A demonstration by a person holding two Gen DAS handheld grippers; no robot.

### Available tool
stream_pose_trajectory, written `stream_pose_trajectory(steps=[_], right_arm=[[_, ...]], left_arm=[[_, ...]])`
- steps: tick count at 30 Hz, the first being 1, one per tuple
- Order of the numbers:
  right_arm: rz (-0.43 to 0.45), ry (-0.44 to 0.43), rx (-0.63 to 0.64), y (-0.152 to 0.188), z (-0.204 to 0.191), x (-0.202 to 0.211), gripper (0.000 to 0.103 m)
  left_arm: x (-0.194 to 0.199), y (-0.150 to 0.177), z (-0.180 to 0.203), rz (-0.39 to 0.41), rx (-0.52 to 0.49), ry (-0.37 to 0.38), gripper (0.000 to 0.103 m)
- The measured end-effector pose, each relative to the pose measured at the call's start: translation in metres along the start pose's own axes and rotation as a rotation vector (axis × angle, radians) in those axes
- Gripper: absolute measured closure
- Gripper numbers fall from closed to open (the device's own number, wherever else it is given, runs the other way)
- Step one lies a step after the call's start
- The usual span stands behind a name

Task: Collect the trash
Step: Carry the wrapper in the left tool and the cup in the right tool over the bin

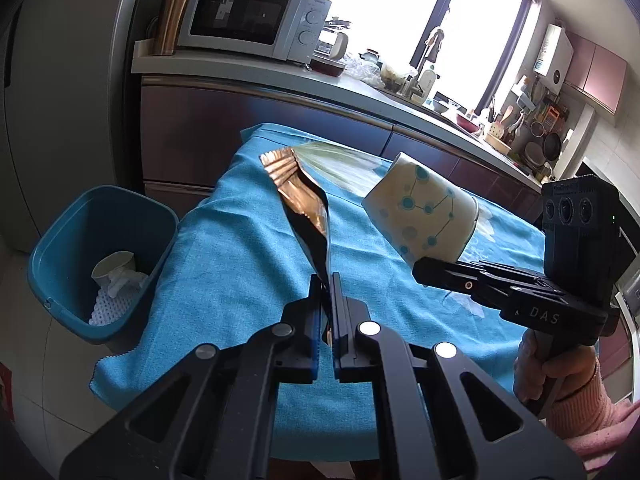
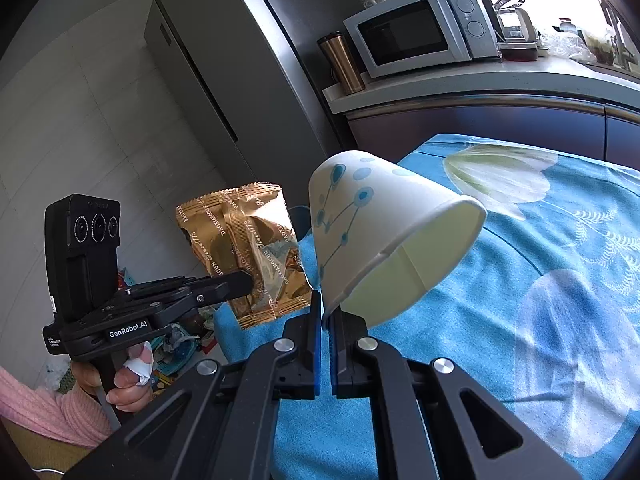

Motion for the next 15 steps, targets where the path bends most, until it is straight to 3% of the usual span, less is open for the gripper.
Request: stream_pose_trajectory(steps=[15], right_arm=[[-0.027,-0.028,0.033,-0.005,-0.014,-0.02,0.101]], left_arm=[[0.014,-0.002,-0.024,0.029,0.027,-0.037,0.098]])
Point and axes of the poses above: each gripper's, at about its wrist camera, not at the fingertips, and x roughly against the way its jaws point, z to its right, y to its underside, the point moved 1 cm from there along -x, roughly the way its jaws point, and after that the axes turned 6 degrees about z, right-handed, at the moved point
